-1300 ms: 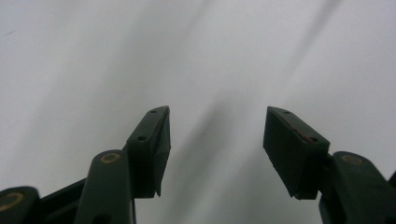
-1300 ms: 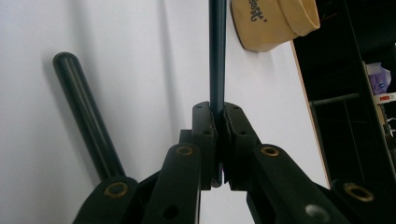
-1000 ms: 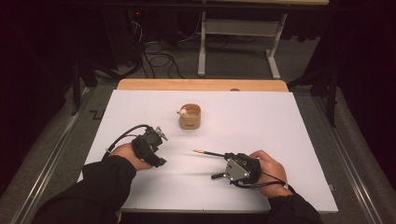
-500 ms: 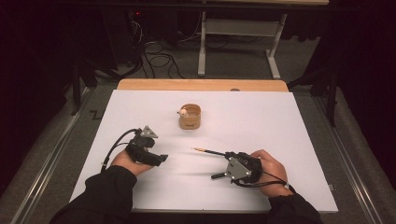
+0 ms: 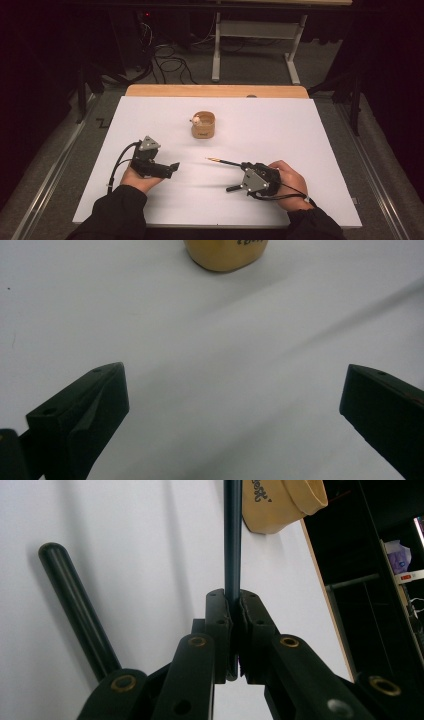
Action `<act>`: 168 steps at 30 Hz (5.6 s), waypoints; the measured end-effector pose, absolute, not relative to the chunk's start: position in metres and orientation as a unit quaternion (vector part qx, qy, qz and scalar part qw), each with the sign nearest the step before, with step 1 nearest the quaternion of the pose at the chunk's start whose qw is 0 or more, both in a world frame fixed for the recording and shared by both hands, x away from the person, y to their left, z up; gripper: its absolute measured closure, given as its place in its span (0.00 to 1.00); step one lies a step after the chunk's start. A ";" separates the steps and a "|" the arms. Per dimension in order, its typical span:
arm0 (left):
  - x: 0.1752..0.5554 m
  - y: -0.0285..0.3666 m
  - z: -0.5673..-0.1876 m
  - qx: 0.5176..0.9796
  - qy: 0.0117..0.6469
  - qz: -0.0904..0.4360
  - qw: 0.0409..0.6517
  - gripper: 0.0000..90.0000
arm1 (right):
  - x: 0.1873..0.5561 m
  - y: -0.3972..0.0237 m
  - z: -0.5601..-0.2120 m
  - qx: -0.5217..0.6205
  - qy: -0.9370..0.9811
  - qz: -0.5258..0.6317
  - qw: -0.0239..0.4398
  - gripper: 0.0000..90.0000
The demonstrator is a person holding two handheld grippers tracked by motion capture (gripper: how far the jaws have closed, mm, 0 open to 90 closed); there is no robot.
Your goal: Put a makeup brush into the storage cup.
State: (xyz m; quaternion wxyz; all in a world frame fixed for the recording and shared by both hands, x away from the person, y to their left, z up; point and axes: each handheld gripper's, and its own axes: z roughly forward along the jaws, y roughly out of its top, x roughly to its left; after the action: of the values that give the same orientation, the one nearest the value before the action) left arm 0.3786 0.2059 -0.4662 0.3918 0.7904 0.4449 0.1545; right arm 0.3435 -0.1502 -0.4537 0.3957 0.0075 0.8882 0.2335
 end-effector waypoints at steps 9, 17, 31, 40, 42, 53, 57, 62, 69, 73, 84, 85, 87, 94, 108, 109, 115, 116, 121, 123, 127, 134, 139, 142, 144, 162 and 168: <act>0.373 0.207 -0.474 0.766 0.449 0.168 0.427 0.00 | 0.345 -0.151 -0.454 0.020 0.886 0.242 0.394 0.96; 0.364 0.206 -0.474 0.745 0.432 0.180 0.474 0.00 | 0.346 -0.149 -0.455 0.056 0.885 0.269 0.375 0.96; 0.357 0.207 -0.476 0.748 0.408 0.181 0.492 0.03 | 0.349 -0.145 -0.455 0.137 0.867 0.341 0.336 0.96; 0.357 0.206 -0.475 0.744 0.408 0.174 0.499 0.06 | 0.350 -0.146 -0.457 0.176 0.854 0.379 0.311 0.96; 0.356 0.206 -0.475 0.745 0.407 0.176 0.498 0.06 | 0.350 -0.146 -0.457 0.182 0.851 0.385 0.308 0.96; 0.353 0.205 -0.473 0.742 0.395 0.187 0.509 0.08 | 0.350 -0.146 -0.456 0.213 0.829 0.426 0.294 0.96; 0.353 0.205 -0.474 0.743 0.395 0.187 0.507 0.09 | 0.350 -0.147 -0.455 0.222 0.820 0.442 0.288 0.96; 0.353 0.205 -0.474 0.743 0.394 0.189 0.507 0.09 | 0.350 -0.149 -0.454 0.236 0.810 0.460 0.277 0.96; 0.351 0.205 -0.472 0.738 0.390 0.198 0.514 0.10 | 0.350 -0.150 -0.452 0.251 0.795 0.485 0.265 0.96; 0.351 0.204 -0.471 0.736 0.389 0.193 0.519 0.11 | 0.349 -0.150 -0.450 0.259 0.784 0.501 0.260 0.96; 0.349 0.197 -0.456 0.737 0.371 0.191 0.532 0.08 | 0.347 -0.145 -0.447 0.268 0.771 0.519 0.253 0.96; 0.349 0.197 -0.454 0.737 0.369 0.191 0.534 0.08 | 0.347 -0.145 -0.447 0.269 0.770 0.521 0.252 0.96; 0.350 0.195 -0.450 0.734 0.368 0.189 0.539 0.08 | 0.347 -0.144 -0.446 0.271 0.768 0.525 0.249 0.96; 0.351 0.185 -0.437 0.729 0.355 0.177 0.558 0.07 | 0.346 -0.138 -0.444 0.271 0.763 0.534 0.242 0.96; 0.366 0.155 -0.426 0.726 0.340 0.157 0.577 0.09 | 0.358 -0.125 -0.434 0.263 0.758 0.536 0.261 0.97; 0.368 0.153 -0.426 0.725 0.340 0.156 0.579 0.09 | 0.359 -0.124 -0.435 0.263 0.757 0.537 0.262 0.97; 0.372 0.150 -0.427 0.709 0.342 0.142 0.600 0.10 | 0.357 -0.123 -0.442 0.258 0.763 0.533 0.260 0.97; 0.372 0.151 -0.428 0.705 0.341 0.143 0.605 0.10 | 0.356 -0.122 -0.444 0.256 0.766 0.529 0.260 0.97; 0.369 0.157 -0.429 0.697 0.346 0.130 0.615 0.12 | 0.353 -0.120 -0.447 0.247 0.768 0.531 0.260 0.97; 0.368 0.158 -0.430 0.696 0.347 0.123 0.616 0.13 | 0.352 -0.118 -0.448 0.246 0.770 0.528 0.262 0.97; 0.367 0.161 -0.432 0.683 0.355 0.106 0.630 0.13 | 0.350 -0.116 -0.450 0.246 0.766 0.533 0.262 0.97; 0.365 0.160 -0.433 0.673 0.352 0.096 0.643 0.18 | 0.348 -0.113 -0.453 0.243 0.766 0.538 0.256 0.97; 0.364 0.160 -0.433 0.662 0.352 0.078 0.657 0.23 | 0.347 -0.111 -0.454 0.242 0.765 0.540 0.253 0.97; 0.365 0.161 -0.435 0.651 0.354 0.061 0.668 0.29 | 0.346 -0.110 -0.455 0.237 0.768 0.539 0.251 0.97; 0.365 0.162 -0.435 0.648 0.354 0.055 0.672 0.32 | 0.345 -0.108 -0.456 0.234 0.769 0.540 0.248 0.97; 0.364 0.163 -0.436 0.634 0.341 0.032 0.694 0.62 | 0.341 -0.099 -0.460 0.219 0.779 0.537 0.240 0.97; 0.364 0.163 -0.437 0.634 0.336 0.023 0.696 0.69 | 0.339 -0.095 -0.462 0.210 0.782 0.537 0.237 0.97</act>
State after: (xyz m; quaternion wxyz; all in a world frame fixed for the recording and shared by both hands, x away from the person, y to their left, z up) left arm 0.3642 0.1629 -0.4373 0.6958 0.6344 0.3360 0.0230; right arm 0.3392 -0.0952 -0.4616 0.2365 0.2100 0.7818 0.5374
